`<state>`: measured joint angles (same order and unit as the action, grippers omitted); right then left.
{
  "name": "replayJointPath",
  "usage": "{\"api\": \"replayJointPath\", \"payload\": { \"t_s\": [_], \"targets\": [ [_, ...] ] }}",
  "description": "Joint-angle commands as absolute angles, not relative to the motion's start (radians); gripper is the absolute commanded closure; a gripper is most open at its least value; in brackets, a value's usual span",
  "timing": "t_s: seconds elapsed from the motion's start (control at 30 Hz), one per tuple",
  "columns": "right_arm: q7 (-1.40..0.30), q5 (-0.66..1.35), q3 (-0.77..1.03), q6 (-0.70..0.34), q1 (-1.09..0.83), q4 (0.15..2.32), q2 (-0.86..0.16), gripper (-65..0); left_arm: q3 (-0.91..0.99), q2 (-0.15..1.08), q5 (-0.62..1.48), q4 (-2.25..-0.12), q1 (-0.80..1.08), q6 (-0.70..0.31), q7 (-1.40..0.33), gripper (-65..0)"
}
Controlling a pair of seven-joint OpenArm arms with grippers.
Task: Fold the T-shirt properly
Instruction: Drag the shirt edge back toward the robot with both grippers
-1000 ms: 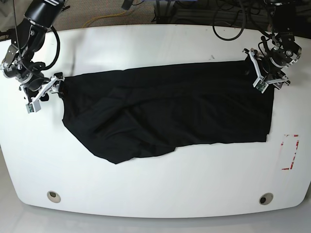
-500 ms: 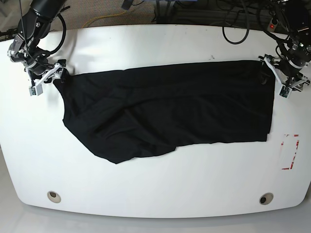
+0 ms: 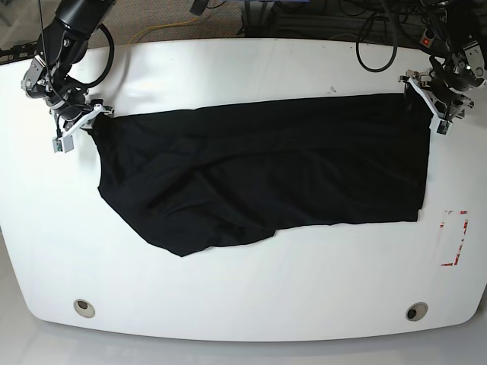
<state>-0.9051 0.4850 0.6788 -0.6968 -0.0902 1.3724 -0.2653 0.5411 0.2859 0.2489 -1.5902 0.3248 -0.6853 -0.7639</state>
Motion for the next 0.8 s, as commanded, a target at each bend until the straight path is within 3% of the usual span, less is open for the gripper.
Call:
{"api": "replayJointPath", "payload": {
  "t_s": [0.0,0.07,0.13,0.3,0.77],
  "targets": [
    [-0.911,0.489,0.68,-0.698,-0.088,1.383,-0.283,-2.2,0.547,0.297,0.257,-1.549,0.305,-0.684,-0.753,-42.1],
    [-0.911,0.489,0.68,-0.698,-0.09,1.383,-0.283,0.0,0.547,0.297,0.252,-1.514,0.286,-0.684,-0.753,-41.5],
    [-0.911,0.49,0.68,-0.698,-0.091,1.383,-0.286,0.0,0.547,0.298,0.252,-1.488,0.282,-0.684,-0.753,-36.0],
    [-0.911,0.492,0.688,-0.698,-0.11,1.435,-0.291,0.0,0.547,0.298,0.251,-1.46,0.271,-0.684,-0.751,-1.3],
    [-0.986,0.496,0.75,-0.698,-0.335,1.73,-0.262,0.0,0.561,0.315,0.251,-1.684,0.487,-0.698,-0.756,0.0]
  ]
}}
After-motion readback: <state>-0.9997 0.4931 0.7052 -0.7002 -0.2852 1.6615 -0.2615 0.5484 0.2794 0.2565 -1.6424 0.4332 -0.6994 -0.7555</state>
